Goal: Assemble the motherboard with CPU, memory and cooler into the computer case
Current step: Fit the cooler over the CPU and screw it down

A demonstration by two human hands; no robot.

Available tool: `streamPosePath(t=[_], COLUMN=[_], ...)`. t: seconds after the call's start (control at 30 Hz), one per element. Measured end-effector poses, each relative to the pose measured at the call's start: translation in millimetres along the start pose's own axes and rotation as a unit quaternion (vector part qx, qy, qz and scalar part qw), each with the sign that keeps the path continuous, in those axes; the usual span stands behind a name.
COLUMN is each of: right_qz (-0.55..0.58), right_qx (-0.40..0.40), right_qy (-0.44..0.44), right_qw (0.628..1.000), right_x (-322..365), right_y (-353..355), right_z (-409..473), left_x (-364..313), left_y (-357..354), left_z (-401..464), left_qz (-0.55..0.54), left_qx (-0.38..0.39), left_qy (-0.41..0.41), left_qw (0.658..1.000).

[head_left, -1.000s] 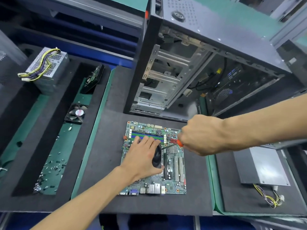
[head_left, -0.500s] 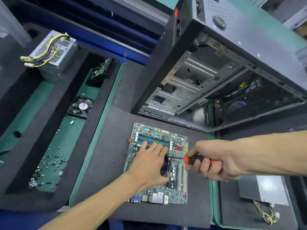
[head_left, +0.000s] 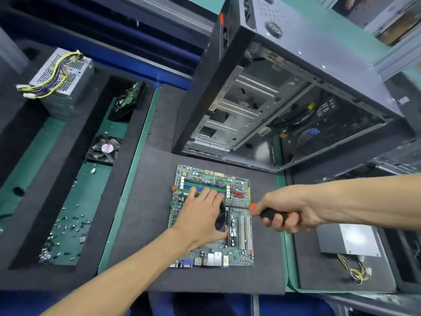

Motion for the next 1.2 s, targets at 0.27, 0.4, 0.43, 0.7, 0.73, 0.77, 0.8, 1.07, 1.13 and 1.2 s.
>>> streamPosePath(t=[0.27, 0.4, 0.43, 0.7, 0.73, 0.77, 0.8, 1.07, 1.13, 1.2], right_qz=[-0.578, -0.314, -0.188, 0.312, 0.313, 0.31, 0.306, 0.121, 0.027, -0.128], right_qx=[-0.269, -0.094, -0.032, 0.228, 0.233, 0.23, 0.221, 0.171, 0.134, 0.044], right_qy=[0.332, 0.174, 0.084, -0.134, -0.126, -0.117, -0.109, -0.055, -0.018, 0.069], right_qw=[0.695, 0.929, 0.978, 0.912, 0.912, 0.915, 0.919, 0.976, 0.99, 0.988], right_x=[34.1, 18.1, 11.3, 3.3, -1.1, -4.5, -7.7, -2.7, 0.2, 7.3], right_y=[11.0, 12.5, 8.4, -19.0, -19.9, -20.9, -21.6, -10.0, -4.9, 5.0], right_z=[-0.4, 22.9, 27.6, 16.9, 17.0, 17.2, 17.6, 12.0, 14.9, 18.4], left_x=[-2.0, 0.0, 1.6, 4.0, 3.9, 4.0, 3.3, -0.8, -1.4, -0.3], left_y=[-0.9, -3.4, -4.1, -5.8, -4.3, -2.8, -1.6, 3.7, 4.7, 4.6], left_z=[-0.5, -1.5, -1.7, 2.0, 2.9, 3.4, 3.3, 1.2, 1.1, 0.1], left_qz=[-0.003, -0.013, -0.012, -0.016, -0.013, -0.009, -0.006, -0.01, -0.013, -0.015], left_qx=[-0.007, -0.011, -0.012, 0.001, -0.003, -0.004, -0.001, -0.004, -0.005, -0.006], left_qy=[-0.005, 0.003, 0.007, 0.012, 0.012, 0.011, 0.01, 0.003, 0.003, 0.003], left_qw=[1.0, 1.0, 1.0, 1.0, 1.0, 1.0, 1.0, 1.0, 1.0, 1.0])
Point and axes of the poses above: each hand's wrist, its own z-axis towards the middle knuckle, its own y-axis out of the back of the hand, x = y × z, the point moved 6 cm from there along z, towards the middle knuckle, and after that the axes turned 9 degrees about -x, right-handed, at the moved point
